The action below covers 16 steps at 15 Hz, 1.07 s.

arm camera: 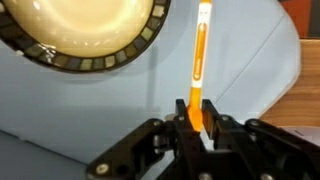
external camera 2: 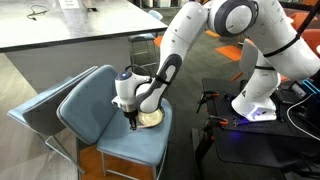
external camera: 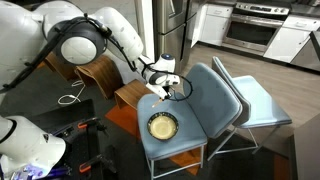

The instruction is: Pick up the pen from the bowl and put it on the chair.

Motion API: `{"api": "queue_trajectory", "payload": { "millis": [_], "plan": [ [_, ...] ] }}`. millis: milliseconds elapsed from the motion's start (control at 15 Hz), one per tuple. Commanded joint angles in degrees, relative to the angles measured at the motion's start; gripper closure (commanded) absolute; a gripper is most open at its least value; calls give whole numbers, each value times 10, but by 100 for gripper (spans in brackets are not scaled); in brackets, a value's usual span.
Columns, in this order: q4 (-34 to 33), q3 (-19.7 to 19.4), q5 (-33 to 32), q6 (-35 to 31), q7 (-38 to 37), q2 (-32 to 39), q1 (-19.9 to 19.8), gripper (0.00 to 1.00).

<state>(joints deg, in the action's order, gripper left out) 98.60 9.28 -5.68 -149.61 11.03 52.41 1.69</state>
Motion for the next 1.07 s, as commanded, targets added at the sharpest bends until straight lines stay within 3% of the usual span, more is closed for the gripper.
{"api": "queue_trajectory", "payload": {
  "millis": [0, 267, 600, 667, 1000],
  "plan": [
    [-89, 5, 24, 36, 4, 55, 1, 95],
    [-206, -5, 17, 48, 5, 133, 19, 95],
    [-335, -18, 5, 133, 13, 211, 43, 94],
    [-351, -19, 4, 147, 16, 220, 45, 62],
    [-386, -35, -1, 154, 13, 229, 49, 22]
  ]
}}
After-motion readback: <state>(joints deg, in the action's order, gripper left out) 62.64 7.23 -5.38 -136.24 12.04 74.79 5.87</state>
